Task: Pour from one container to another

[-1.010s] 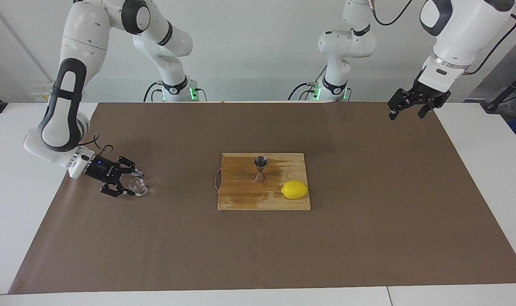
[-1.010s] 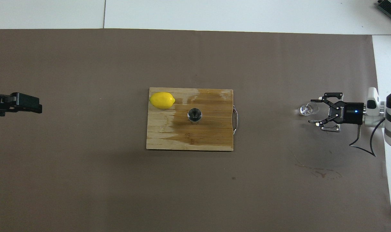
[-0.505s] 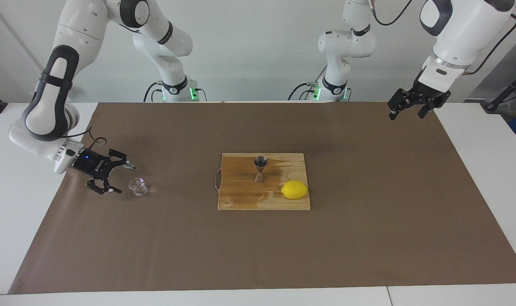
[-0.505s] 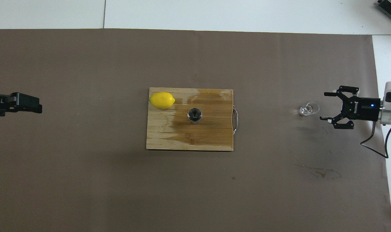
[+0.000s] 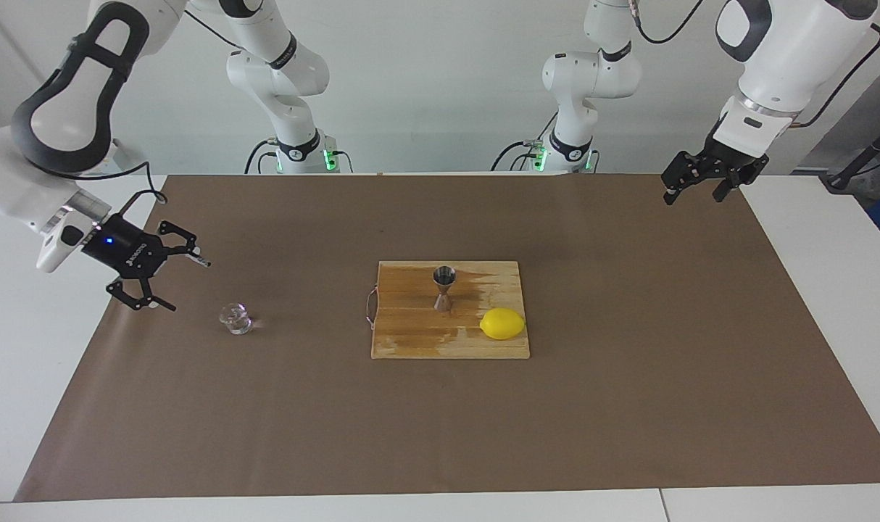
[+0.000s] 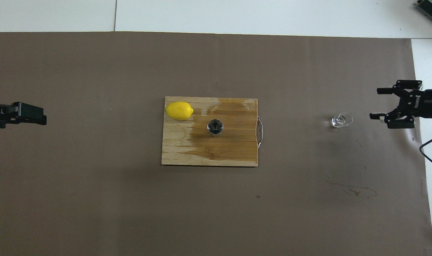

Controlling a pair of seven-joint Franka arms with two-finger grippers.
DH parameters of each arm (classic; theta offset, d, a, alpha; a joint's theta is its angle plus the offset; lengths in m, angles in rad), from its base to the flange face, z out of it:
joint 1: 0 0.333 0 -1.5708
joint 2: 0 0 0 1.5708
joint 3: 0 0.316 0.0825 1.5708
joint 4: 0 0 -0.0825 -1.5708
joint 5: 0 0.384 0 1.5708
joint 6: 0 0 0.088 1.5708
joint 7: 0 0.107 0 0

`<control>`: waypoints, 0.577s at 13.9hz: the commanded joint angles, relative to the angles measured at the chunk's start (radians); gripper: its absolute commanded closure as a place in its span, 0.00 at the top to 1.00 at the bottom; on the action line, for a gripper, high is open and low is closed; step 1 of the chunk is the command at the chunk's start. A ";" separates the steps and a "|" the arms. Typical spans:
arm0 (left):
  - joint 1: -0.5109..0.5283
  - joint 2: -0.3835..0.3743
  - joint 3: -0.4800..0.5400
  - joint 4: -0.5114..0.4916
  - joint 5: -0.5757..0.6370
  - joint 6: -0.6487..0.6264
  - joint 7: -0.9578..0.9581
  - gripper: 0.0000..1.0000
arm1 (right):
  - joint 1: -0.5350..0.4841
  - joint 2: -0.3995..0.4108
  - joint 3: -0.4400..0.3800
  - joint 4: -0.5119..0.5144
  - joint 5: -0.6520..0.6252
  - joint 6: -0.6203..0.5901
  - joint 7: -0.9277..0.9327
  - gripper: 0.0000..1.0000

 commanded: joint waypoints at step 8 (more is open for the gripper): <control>0.001 -0.025 -0.003 -0.027 0.021 -0.005 -0.013 1.00 | 0.118 -0.008 0.076 0.096 -0.605 0.171 1.023 1.00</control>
